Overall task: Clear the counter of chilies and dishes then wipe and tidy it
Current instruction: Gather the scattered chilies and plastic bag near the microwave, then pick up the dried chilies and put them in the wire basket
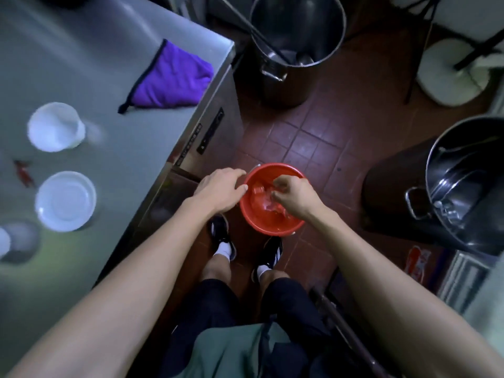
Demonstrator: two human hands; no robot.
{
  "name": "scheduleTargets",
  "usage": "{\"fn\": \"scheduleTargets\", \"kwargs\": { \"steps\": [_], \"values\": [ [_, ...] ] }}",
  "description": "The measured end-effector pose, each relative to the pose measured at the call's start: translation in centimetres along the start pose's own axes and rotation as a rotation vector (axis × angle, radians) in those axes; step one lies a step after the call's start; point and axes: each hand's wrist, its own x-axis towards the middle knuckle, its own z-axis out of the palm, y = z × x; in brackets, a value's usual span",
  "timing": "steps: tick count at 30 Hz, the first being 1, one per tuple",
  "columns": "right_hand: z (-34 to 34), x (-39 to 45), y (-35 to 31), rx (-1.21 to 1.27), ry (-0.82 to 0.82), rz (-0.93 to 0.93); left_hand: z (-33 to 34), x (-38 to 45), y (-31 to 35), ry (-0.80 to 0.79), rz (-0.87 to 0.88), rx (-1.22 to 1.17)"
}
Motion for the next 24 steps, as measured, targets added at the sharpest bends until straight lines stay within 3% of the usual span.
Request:
{"fn": "scheduleTargets", "kwargs": {
  "steps": [11, 24],
  "values": [
    [0.6, -3.4, -12.4, -0.131, -0.057, -0.346, -3.5, -11.8, -5.7, 0.232, -0.226, -0.181],
    [13.8, -11.2, -26.7, -0.301, -0.188, -0.622, 1.7, -30.8, -19.2, 0.481, -0.489, -0.397]
  ]
}}
